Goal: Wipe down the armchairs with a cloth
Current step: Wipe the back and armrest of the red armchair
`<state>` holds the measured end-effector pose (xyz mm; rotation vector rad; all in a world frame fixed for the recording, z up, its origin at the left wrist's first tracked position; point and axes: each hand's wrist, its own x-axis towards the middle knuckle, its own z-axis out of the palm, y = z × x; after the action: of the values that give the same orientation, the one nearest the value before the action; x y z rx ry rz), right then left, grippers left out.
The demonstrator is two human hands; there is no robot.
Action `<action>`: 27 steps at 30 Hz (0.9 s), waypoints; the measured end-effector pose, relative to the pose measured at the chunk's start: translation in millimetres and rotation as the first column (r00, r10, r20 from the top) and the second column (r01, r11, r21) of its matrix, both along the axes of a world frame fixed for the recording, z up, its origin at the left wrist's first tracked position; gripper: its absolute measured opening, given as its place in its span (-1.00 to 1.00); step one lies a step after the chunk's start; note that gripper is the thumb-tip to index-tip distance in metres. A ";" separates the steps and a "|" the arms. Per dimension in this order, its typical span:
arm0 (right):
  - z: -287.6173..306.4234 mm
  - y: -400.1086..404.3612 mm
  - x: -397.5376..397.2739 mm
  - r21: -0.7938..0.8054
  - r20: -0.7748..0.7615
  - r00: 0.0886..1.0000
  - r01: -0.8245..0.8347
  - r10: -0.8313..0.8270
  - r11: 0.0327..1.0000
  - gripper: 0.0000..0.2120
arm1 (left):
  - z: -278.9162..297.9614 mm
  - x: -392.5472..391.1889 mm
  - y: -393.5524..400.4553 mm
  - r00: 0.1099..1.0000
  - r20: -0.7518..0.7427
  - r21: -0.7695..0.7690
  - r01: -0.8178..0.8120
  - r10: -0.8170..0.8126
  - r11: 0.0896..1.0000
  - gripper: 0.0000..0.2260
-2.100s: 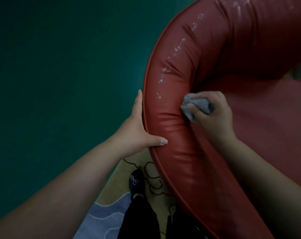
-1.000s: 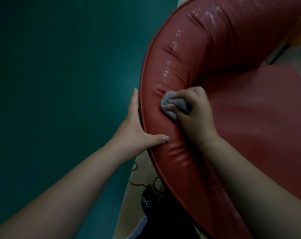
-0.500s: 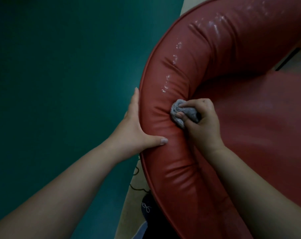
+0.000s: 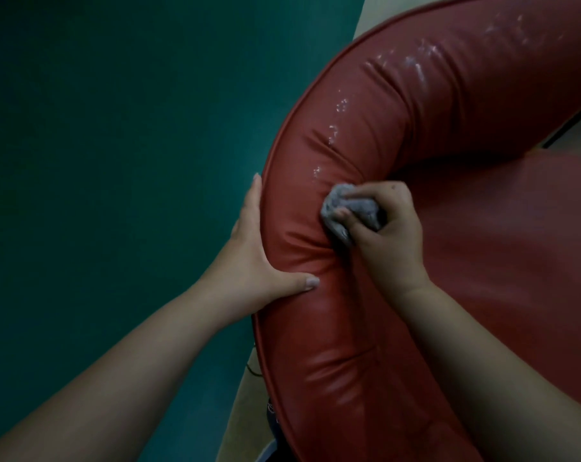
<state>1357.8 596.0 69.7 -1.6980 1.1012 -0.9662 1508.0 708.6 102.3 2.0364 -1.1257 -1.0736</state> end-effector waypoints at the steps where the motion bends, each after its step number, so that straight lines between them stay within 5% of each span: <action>1: 4.9 -5.2 9.1 -0.041 0.042 0.999 0.010 -0.008 0.999 -0.74 | -1.0 0.0 -0.1 1.000 0.004 -0.001 -0.005 0.005 1.000 0.27; 6: 6.8 -19.3 27.6 -0.074 -0.049 0.989 -0.140 0.137 0.987 -0.75 | 1.7 4.4 -11.8 0.998 0.063 0.002 -0.020 0.020 1.000 0.25; 10: -2.7 -13.9 -6.4 0.028 -0.078 0.996 -0.049 0.051 0.998 -0.77 | 9.3 16.2 -33.4 0.995 0.080 0.034 0.059 -0.062 0.998 0.27; 14: 13.1 -36.6 24.9 -0.058 0.037 0.999 0.040 -0.037 0.998 -0.75 | 11.2 17.9 -38.8 0.993 0.082 0.048 0.080 -0.084 0.996 0.28; 17: 12.2 -38.8 42.6 -0.085 -0.053 0.995 -0.086 0.082 0.993 -0.79 | 11.6 19.4 -38.4 0.994 0.086 0.035 0.069 -0.072 0.997 0.24; 23: -7.5 -31.2 -0.4 0.023 -0.101 0.994 0.054 -0.051 0.998 -0.77 | 16.1 39.0 -67.9 0.986 0.119 0.034 0.116 -0.119 0.993 0.16; 27: 7.2 -58.4 35.8 -0.111 -0.013 0.994 0.109 -0.111 0.988 -0.75 | 15.3 53.1 -101.3 0.960 0.163 0.020 0.227 -0.227 0.974 0.16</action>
<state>1393.6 537.6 76.8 -1.7522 1.1833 -1.0998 1561.1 607.2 117.6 2.0644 -1.4725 -1.0274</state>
